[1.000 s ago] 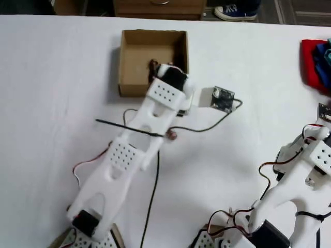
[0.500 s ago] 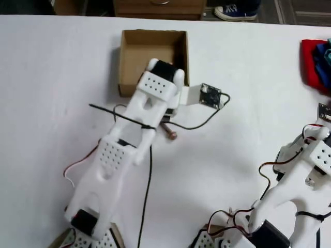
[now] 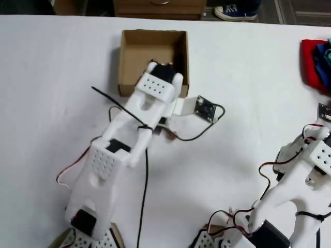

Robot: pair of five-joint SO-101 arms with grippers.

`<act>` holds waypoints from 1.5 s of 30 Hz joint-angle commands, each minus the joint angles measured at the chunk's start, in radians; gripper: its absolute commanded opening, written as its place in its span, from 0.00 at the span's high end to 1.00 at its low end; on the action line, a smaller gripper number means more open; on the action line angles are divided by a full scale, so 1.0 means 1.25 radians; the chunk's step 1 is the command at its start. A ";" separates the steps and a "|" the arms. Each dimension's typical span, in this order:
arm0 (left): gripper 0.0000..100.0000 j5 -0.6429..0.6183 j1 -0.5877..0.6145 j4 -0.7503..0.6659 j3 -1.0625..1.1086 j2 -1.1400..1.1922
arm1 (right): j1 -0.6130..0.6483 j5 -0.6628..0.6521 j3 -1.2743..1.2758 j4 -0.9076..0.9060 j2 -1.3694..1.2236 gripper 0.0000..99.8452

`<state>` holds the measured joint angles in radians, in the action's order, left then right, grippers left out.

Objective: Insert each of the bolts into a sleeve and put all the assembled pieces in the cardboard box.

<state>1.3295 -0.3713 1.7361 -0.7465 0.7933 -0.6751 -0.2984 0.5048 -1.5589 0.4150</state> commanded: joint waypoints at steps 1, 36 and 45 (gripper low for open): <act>0.85 0.052 -0.009 -0.020 0.001 -0.033 | -0.002 -0.005 -0.005 0.008 0.023 0.98; 0.80 0.052 -0.043 -0.079 -0.001 0.060 | -0.008 -0.005 -0.005 0.002 0.024 0.98; 0.80 0.047 -0.045 -0.141 -0.001 0.071 | -0.008 -0.005 -0.005 0.002 0.023 0.98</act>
<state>1.3295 -0.4204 1.5812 -0.7357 0.8915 -0.6751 -0.2984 0.5048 -1.5589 0.4150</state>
